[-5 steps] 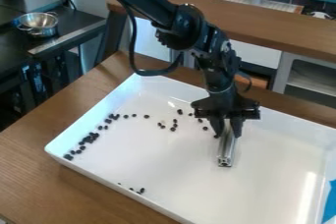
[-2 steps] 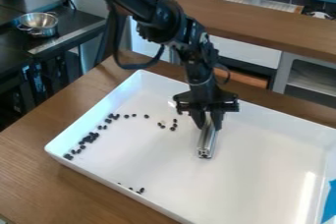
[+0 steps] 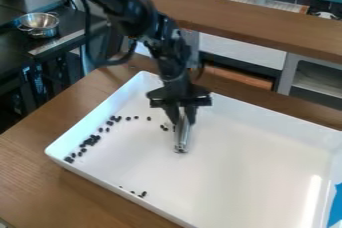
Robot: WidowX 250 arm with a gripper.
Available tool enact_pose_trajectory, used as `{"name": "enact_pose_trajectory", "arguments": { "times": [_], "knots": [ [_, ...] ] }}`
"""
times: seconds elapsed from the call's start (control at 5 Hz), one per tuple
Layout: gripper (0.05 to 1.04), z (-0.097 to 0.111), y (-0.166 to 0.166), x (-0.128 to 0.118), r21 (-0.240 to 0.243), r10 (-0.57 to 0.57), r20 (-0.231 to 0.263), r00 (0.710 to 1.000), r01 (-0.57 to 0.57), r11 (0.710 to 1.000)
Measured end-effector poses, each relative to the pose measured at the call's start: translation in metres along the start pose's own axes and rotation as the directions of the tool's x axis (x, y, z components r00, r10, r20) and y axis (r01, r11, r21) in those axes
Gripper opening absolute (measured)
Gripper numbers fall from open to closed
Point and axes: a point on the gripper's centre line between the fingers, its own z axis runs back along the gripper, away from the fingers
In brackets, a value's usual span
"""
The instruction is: Sweep into pile
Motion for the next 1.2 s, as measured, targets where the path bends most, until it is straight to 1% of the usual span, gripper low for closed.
{"name": "enact_pose_trajectory", "arguments": {
  "times": [0.2, 0.4, 0.6, 0.8, 1.0, 1.2],
  "knots": [
    [0.341, 0.002, 0.014, -0.004, 0.024, -0.003, -0.016, 1.0, 0.003, 1.0],
    [0.341, 0.009, 0.037, -0.007, 0.082, 0.033, -0.015, 0.999, -0.032, 0.996],
    [0.341, 0.012, 0.047, -0.011, 0.124, 0.056, -0.008, 0.998, -0.055, 0.991],
    [0.341, 0.015, 0.059, -0.011, 0.177, 0.074, 0.028, 0.997, -0.077, 0.981],
    [0.341, 0.019, 0.073, -0.01, 0.232, 0.083, 0.076, 0.994, -0.098, 0.968],
    [0.341, 0.025, 0.078, -0.014, 0.249, 0.082, 0.112, 0.99, -0.108, 0.963]
  ]
}}
